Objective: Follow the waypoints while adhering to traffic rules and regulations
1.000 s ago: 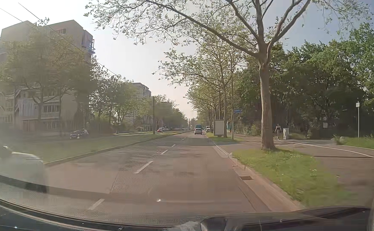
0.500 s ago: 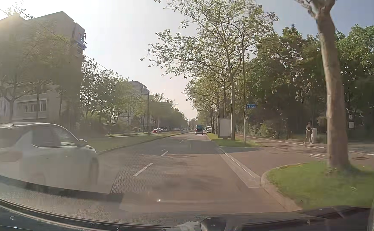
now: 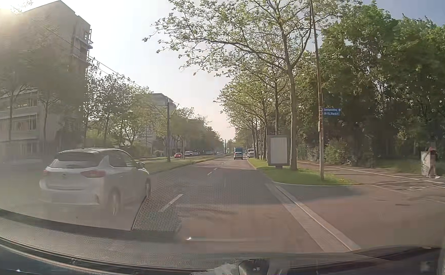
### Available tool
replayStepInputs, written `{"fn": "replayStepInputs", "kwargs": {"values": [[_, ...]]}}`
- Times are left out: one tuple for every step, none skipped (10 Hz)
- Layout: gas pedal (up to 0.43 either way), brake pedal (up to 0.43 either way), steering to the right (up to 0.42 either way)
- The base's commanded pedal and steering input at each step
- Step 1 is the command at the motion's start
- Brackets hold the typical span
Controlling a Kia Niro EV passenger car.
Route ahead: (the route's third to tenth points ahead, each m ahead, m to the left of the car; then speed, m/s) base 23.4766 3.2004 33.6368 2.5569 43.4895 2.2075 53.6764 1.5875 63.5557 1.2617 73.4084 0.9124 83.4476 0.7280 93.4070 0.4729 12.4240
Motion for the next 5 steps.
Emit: {"fn": "replayStepInputs", "kwargs": {"values": [[0.067,0.000,-0.001],[0.067,0.000,-0.001],[0.067,0.000,-0.001],[0.067,0.000,0.000],[0.067,0.000,0.001]]}}
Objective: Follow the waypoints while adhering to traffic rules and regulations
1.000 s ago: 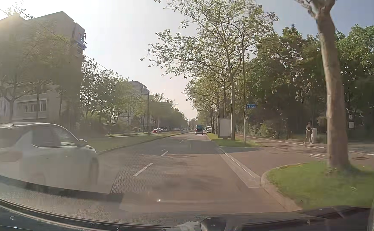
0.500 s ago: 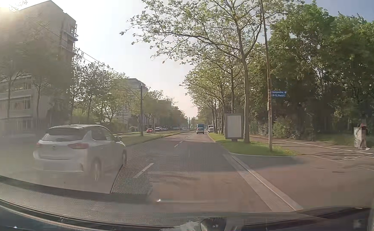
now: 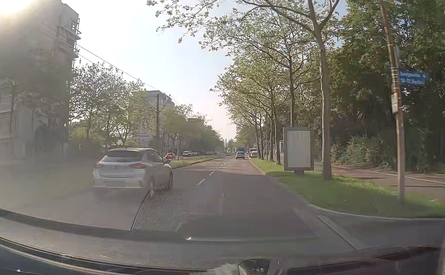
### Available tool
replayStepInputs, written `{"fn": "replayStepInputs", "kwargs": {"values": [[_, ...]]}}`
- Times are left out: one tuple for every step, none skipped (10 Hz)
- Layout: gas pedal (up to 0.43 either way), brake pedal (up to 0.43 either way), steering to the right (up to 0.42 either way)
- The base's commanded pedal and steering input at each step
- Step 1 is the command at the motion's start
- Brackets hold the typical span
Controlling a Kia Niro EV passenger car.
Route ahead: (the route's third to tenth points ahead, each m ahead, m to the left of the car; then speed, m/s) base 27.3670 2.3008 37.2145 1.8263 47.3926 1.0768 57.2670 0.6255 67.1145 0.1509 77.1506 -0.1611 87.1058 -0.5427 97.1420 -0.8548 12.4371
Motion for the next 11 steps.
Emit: {"fn": "replayStepInputs", "kwargs": {"values": [[0.067,0.000,0.003],[0.067,0.000,0.005],[0.067,0.000,0.005],[0.067,0.000,0.005],[0.067,0.000,0.005],[0.067,0.000,0.006],[0.079,0.000,0.009],[0.079,0.000,0.009],[0.079,0.000,0.009],[0.079,0.000,0.009],[0.079,0.000,0.005]]}}
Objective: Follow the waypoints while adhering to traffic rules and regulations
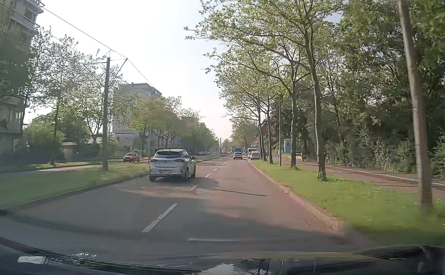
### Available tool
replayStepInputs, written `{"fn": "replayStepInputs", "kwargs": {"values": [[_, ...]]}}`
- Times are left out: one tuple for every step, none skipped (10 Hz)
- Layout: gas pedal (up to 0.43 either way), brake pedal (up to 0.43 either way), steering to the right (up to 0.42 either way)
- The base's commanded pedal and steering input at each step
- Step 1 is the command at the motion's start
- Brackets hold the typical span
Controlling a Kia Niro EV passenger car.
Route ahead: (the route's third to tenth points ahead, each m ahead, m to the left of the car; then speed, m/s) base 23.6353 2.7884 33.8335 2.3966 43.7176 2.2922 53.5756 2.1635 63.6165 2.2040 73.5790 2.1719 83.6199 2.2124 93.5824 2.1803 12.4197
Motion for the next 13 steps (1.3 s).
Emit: {"fn": "replayStepInputs", "kwargs": {"values": [[0.079,0.000,0.005],[0.079,0.000,0.005],[0.079,0.000,0.005],[0.079,0.000,0.005],[0.079,0.000,0.003],[0.079,0.000,0.003],[0.079,0.000,0.003],[0.079,0.000,0.003],[0.079,0.000,0.003],[0.079,0.000,0.003],[0.067,0.000,0.003],[0.067,0.000,0.003],[0.067,0.000,0.004]]}}
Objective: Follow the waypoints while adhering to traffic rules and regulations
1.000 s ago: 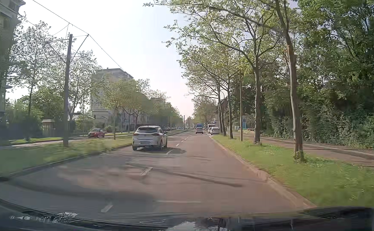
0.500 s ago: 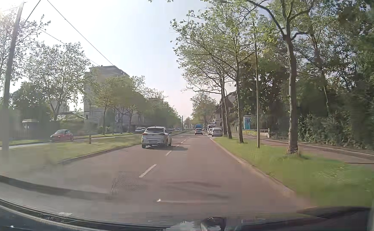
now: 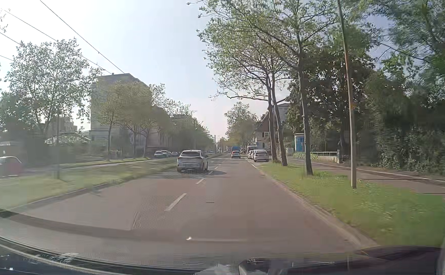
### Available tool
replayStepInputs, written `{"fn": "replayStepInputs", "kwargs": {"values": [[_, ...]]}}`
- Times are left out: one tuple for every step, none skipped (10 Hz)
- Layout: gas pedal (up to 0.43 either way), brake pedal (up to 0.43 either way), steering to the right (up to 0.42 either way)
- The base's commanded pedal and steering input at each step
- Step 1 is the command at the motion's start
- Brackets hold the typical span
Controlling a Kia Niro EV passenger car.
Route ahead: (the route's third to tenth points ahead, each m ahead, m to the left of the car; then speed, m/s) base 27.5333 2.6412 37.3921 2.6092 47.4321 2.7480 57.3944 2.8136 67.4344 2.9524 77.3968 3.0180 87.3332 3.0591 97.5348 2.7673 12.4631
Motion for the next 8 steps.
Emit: {"fn": "replayStepInputs", "kwargs": {"values": [[0.067,0.000,0.004],[0.067,0.000,0.005],[0.067,0.000,0.003],[0.067,0.000,0.002],[0.067,0.000,0.003],[0.067,0.000,0.002],[0.067,0.000,0.002],[0.067,0.000,0.002]]}}
